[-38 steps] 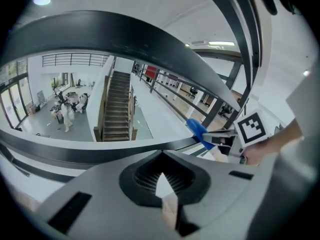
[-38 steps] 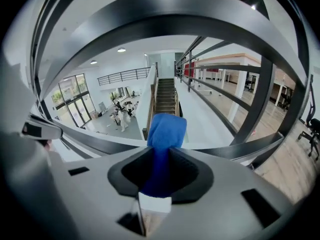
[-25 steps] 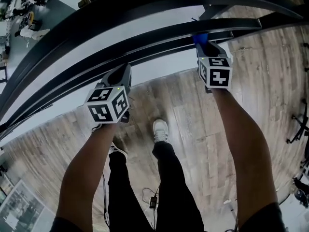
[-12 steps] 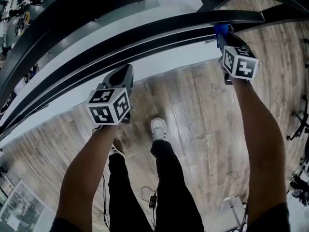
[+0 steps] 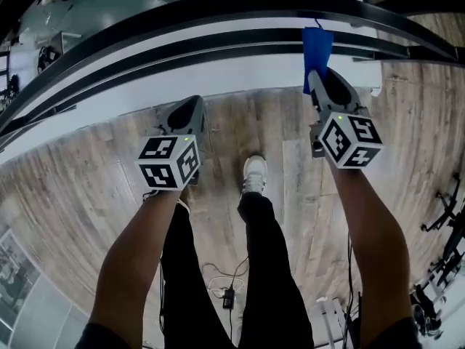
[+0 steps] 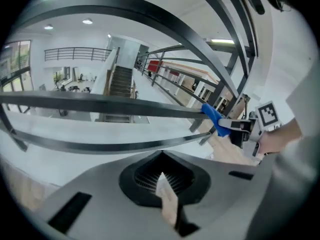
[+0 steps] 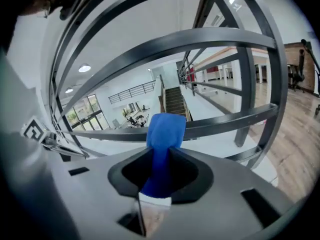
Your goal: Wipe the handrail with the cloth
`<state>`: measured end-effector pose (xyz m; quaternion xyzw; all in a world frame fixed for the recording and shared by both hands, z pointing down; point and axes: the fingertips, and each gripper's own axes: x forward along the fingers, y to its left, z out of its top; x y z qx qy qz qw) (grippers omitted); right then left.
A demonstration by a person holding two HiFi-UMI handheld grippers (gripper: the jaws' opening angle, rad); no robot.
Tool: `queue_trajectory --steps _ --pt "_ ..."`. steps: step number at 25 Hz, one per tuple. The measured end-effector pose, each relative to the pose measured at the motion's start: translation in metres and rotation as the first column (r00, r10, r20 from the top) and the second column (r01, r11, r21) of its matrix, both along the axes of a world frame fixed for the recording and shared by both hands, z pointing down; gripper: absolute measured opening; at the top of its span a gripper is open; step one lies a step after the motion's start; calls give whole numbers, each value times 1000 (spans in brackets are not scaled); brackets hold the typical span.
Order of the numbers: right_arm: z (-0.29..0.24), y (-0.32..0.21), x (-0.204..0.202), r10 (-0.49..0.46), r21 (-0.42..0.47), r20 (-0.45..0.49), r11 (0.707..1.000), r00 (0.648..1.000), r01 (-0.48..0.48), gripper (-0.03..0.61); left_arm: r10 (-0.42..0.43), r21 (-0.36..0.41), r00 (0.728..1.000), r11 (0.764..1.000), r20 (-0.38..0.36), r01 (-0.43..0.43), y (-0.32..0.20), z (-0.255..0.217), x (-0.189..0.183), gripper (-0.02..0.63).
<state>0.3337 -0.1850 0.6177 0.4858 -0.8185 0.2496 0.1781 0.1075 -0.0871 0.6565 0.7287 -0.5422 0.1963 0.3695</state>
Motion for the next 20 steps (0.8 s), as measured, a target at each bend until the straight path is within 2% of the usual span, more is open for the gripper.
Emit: queue_trajectory --steps 3,7,12,14,16,20 --pt "14 40 -77 -59 -26 27 998 998 60 106 -105 -47 994 993 -14 104 44 17 -59 3" --pt "41 85 -181 -159 -69 -2 985 987 158 106 -217 -84 976 973 -12 215 92 34 -148 3" --pt "73 129 -332 -333 -117 -25 937 943 328 107 -369 -98 929 924 22 369 144 42 -280 3" --pt "82 143 -392 -380 -128 -25 918 925 374 106 -400 -93 916 911 33 402 162 41 -332 3" --pt "88 151 -453 -404 -135 -13 907 915 399 106 -409 -81 912 908 41 411 174 41 -381 3" --pt "100 166 -562 -404 -160 30 901 914 403 107 -437 -64 898 896 58 440 198 45 -473 3"
